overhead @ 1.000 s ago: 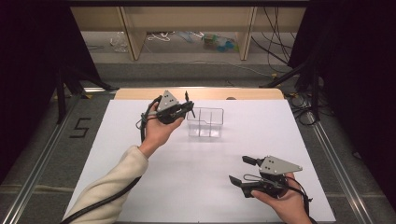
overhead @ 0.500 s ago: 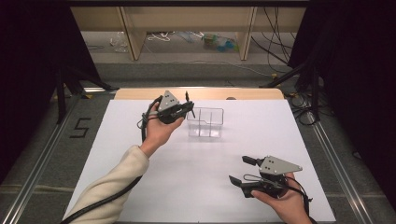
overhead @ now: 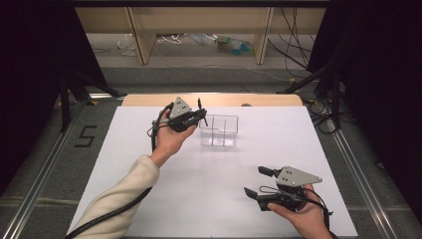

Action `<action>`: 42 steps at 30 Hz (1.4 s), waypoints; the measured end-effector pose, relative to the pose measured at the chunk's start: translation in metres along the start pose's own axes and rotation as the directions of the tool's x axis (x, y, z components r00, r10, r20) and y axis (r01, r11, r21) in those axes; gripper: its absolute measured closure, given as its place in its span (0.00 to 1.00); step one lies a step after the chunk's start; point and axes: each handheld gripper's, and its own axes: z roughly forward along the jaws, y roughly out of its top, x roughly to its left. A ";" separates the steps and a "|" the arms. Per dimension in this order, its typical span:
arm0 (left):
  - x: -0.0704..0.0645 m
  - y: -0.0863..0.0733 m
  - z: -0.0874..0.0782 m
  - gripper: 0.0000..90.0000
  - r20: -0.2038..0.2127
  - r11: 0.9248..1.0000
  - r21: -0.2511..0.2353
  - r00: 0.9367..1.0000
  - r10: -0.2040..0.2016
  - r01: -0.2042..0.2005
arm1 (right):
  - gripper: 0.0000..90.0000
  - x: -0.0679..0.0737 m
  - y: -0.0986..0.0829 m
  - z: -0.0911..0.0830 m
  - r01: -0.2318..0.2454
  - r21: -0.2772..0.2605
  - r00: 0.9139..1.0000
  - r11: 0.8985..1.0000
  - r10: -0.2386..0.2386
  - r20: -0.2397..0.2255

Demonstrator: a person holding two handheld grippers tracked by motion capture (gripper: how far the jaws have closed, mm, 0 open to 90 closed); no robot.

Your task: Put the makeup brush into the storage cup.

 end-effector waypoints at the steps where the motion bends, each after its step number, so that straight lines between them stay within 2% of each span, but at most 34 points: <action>1: 0.000 0.000 0.000 0.95 -0.001 1.000 0.002 1.000 0.000 0.000 | 0.22 0.000 0.000 0.000 0.000 0.001 1.000 1.000 0.000 -0.001; 15: 0.002 -0.004 0.004 0.95 0.000 1.000 0.011 1.000 -0.005 0.005 | 0.22 0.000 0.000 0.000 0.000 0.002 1.000 1.000 0.000 -0.001; 18: 0.002 -0.005 0.004 0.95 -0.001 1.000 0.012 1.000 -0.006 0.006 | 0.22 0.001 0.000 0.001 -0.006 -0.012 1.000 1.000 0.006 0.003; 20: 0.002 -0.005 0.004 0.95 -0.001 1.000 0.013 1.000 -0.004 0.004 | 0.22 0.000 0.000 0.000 0.000 0.002 1.000 1.000 0.000 0.000; 32: 0.001 -0.007 0.008 0.95 0.001 1.000 0.023 1.000 -0.003 0.003 | 0.22 0.000 0.000 0.000 -0.006 0.004 1.000 1.000 0.006 -0.009; 42: 0.001 -0.009 0.011 0.95 0.003 1.000 0.026 1.000 -0.003 0.003 | 0.22 0.000 0.000 -0.001 -0.003 0.020 1.000 1.000 0.003 0.000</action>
